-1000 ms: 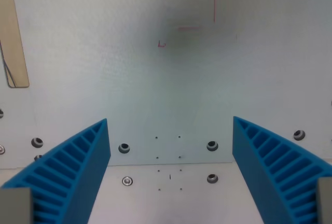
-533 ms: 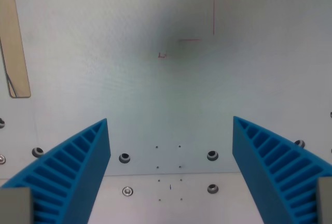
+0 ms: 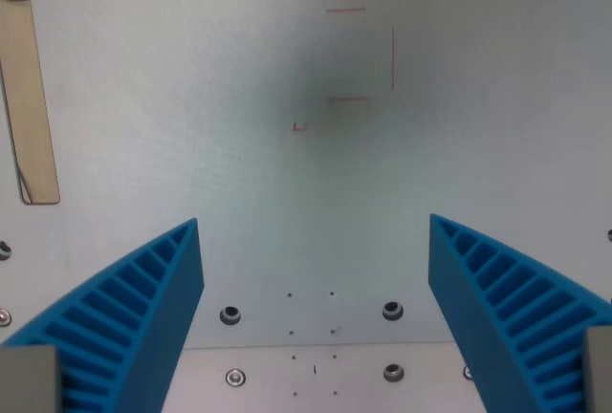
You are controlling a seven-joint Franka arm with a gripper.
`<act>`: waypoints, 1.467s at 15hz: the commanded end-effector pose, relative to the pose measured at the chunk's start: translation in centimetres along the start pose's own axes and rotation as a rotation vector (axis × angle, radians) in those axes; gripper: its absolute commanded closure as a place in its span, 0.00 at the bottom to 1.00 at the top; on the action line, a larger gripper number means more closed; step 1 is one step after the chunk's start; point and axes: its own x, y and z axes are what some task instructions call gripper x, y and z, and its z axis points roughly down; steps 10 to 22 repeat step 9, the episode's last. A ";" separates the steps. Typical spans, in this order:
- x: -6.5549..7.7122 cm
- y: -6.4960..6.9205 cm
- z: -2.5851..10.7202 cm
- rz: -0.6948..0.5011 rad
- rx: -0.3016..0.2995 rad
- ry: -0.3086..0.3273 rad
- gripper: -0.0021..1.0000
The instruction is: Rotate around gripper positive y
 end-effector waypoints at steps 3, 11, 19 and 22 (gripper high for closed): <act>-1.7 0.0 0.0 0.000 0.002 0.302 0.00; -1.7 0.0 0.0 0.000 0.002 0.372 0.00; -1.7 0.0 0.0 0.000 0.002 0.372 0.00; -1.7 0.0 0.0 0.000 0.002 0.372 0.00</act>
